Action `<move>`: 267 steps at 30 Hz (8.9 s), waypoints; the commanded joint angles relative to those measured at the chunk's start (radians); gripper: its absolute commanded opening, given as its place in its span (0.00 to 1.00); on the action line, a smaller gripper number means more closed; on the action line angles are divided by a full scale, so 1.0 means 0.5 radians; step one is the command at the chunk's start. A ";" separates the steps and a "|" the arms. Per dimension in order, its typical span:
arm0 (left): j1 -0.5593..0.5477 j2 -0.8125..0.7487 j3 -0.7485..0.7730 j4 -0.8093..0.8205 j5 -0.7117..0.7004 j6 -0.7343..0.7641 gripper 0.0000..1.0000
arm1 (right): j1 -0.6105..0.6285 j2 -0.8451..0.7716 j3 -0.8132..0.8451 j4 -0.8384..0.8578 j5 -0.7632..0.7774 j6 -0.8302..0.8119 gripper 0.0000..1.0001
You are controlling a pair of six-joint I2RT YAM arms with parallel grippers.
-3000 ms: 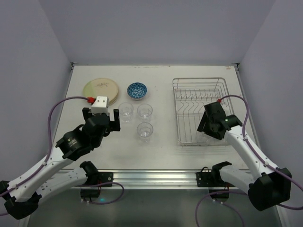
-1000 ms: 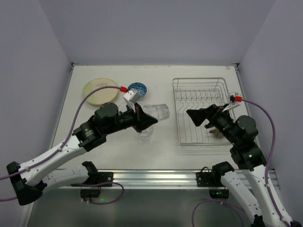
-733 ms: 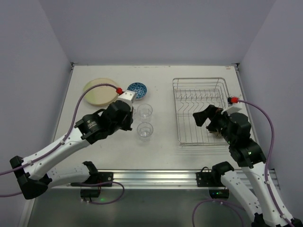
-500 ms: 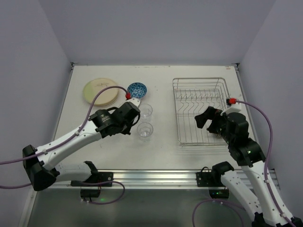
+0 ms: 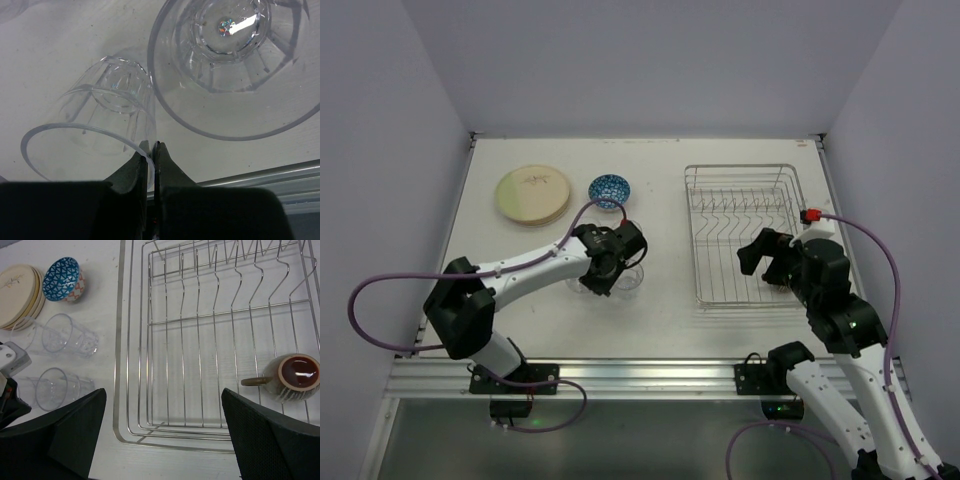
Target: Unload the mixed dishes from the dish rack
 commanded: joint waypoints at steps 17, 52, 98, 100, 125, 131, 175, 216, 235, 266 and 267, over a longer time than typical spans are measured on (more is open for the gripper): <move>0.121 0.094 0.092 0.123 0.128 0.193 0.20 | -0.002 0.006 0.058 -0.031 -0.018 -0.061 0.99; 0.118 -1.636 -0.583 0.651 -0.786 -0.095 1.00 | -0.324 0.723 -0.028 -0.283 1.007 0.792 0.99; -0.011 -1.780 -0.589 0.721 -0.630 -0.068 1.00 | -0.438 0.693 -0.078 0.285 0.600 0.396 0.01; -0.008 -1.811 -0.577 0.764 -0.526 -0.080 1.00 | -0.438 0.540 -0.016 0.306 0.489 0.289 0.00; -0.039 -1.182 -0.543 2.973 1.779 -1.110 1.00 | -0.423 -0.126 -0.583 3.112 -2.582 0.855 0.00; -0.201 -1.017 -0.567 3.249 1.809 -1.249 0.94 | -0.407 -0.010 -0.608 3.398 -2.546 1.000 0.00; 0.994 -0.694 0.470 -0.058 -0.087 -0.074 0.00 | -0.291 0.211 -0.289 0.954 -0.766 0.003 0.99; 1.333 -0.454 -0.089 0.577 0.530 0.043 0.60 | -0.291 0.254 -0.308 0.948 -0.907 -0.061 0.99; 1.333 -2.068 -0.123 0.504 -0.258 0.202 1.00 | -0.266 -0.178 0.520 -0.230 -0.094 -0.267 0.99; 1.060 -2.612 -0.116 0.240 -0.507 0.304 1.00 | -0.242 -0.620 0.469 -0.378 0.038 -0.472 0.99; 1.056 -2.624 -0.128 0.252 -0.513 0.304 1.00 | -0.239 -0.614 0.450 -0.366 0.044 -0.476 0.99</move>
